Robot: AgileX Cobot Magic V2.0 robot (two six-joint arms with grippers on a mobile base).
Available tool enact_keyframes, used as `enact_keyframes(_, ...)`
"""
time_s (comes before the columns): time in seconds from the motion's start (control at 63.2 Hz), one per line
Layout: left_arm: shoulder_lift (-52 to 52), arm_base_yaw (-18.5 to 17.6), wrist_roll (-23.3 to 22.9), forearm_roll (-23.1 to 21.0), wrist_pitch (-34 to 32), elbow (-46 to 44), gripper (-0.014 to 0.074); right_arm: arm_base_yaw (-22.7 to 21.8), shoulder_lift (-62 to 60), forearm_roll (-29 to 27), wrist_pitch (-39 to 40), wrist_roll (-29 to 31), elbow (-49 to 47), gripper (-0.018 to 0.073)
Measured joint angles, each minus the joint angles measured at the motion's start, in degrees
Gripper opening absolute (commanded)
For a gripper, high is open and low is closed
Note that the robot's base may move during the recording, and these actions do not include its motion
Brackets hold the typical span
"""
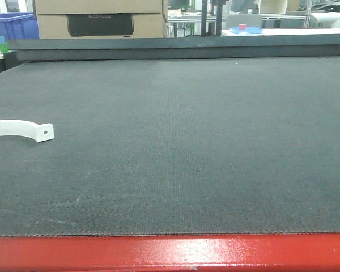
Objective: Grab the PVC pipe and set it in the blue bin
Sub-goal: 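Lower the right gripper onto the end of a white curved pipe piece and grasp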
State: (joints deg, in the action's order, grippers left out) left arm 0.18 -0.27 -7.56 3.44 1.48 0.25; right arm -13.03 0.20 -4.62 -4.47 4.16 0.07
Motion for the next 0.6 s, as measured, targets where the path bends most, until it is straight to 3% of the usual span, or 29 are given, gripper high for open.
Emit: enact_keyframes(0.601, 0.0, 0.0, 0.0, 0.0, 0.0, 0.0, -0.0091, 0.0, 0.0, 0.0, 0.0, 0.0, 0.0, -0.0162)
